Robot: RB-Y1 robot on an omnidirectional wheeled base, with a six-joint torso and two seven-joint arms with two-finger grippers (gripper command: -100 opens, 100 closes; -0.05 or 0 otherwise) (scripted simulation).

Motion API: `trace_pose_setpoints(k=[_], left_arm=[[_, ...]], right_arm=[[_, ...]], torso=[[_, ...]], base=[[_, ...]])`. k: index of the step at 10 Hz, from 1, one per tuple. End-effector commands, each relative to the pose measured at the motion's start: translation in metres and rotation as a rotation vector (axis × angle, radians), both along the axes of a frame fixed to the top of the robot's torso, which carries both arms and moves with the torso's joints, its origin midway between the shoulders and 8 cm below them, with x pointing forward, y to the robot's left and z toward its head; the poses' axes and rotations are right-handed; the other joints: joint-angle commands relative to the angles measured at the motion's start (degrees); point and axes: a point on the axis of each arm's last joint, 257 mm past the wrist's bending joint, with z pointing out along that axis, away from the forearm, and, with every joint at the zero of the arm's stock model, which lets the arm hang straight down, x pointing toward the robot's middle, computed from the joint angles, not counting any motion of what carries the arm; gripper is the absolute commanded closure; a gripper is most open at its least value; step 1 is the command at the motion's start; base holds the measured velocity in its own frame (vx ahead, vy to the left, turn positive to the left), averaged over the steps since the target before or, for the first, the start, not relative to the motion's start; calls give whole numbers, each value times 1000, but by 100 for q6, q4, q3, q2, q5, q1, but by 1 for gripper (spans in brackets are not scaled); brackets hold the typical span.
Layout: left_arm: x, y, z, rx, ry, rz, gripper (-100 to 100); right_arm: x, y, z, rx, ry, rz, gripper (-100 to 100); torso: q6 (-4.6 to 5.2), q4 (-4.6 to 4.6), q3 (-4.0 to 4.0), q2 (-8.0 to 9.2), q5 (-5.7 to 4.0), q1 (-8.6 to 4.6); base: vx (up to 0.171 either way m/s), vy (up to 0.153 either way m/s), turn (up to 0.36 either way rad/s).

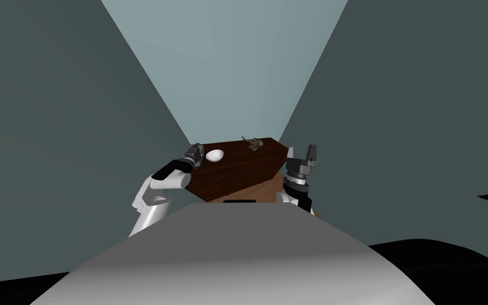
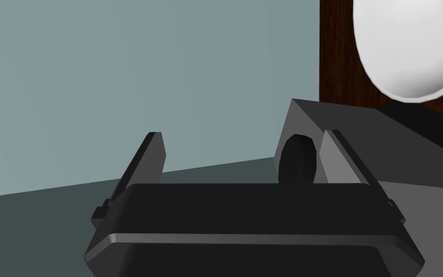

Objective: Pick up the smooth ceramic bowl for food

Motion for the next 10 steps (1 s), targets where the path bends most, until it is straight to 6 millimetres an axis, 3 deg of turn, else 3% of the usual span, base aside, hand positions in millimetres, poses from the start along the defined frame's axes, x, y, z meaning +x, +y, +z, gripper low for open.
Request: trace_pose_setpoints(k=[1, 2, 4, 10], left_arm=[[-2, 2, -11, -5, 46, 9, -100], [1, 8, -7, -9, 53, 16, -100], [-2, 11, -22, -14, 110, 27, -100], [-3, 26, -38, -35, 219, 62, -100]], right_arm=[[0, 0, 0, 0, 0, 0, 0], [0, 0, 0, 0, 0, 0, 0], [0, 0, 0, 0, 0, 0, 0], [0, 0, 0, 0, 0, 0, 0]], torso=[[0, 0, 0, 0, 0, 0], [-1, 0, 0, -1, 0, 1], [0, 0, -1, -2, 0, 0], [2, -1, -2, -4, 0, -1]], base=[[-3, 1, 16], [-5, -5, -153], [-4, 0, -40], [0, -2, -76]])
